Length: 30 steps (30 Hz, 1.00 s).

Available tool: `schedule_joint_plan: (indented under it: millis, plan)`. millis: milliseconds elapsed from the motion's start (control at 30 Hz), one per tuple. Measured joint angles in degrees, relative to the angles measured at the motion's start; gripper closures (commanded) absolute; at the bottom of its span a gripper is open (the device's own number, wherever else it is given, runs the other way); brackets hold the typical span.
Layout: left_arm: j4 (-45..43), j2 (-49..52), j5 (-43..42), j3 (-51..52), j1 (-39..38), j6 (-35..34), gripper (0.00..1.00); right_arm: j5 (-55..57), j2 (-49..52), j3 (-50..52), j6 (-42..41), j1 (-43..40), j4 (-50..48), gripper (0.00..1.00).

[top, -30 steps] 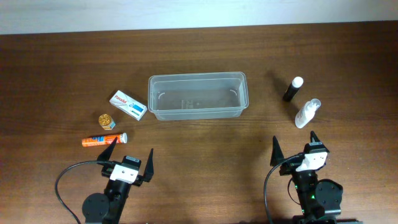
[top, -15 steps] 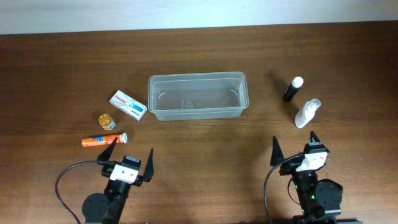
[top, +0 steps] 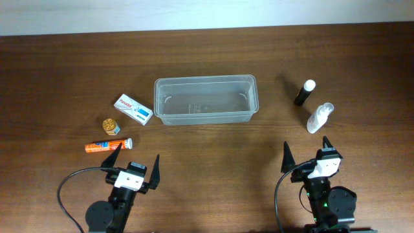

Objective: Pack container

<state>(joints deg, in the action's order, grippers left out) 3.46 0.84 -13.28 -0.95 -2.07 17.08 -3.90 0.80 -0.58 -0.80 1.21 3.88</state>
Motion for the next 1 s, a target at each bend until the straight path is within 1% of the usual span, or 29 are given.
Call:
schedule_joint_plan:
  millis: [800,900,1000]
  plan:
    - [0.0,0.0,0.0,0.0,0.0,0.0,0.00,-0.2,0.0,0.0,0.0,0.0,-0.7,0.02]
    - [0.0,0.0,0.0,0.0,0.0,0.0,0.00,0.8,0.1,-0.7,0.0,0.0,1.2,0.02]
    - [0.0,0.0,0.0,0.0,0.0,0.0,0.00,1.5,2.2,-5.1,0.0,0.0,5.5,0.02]
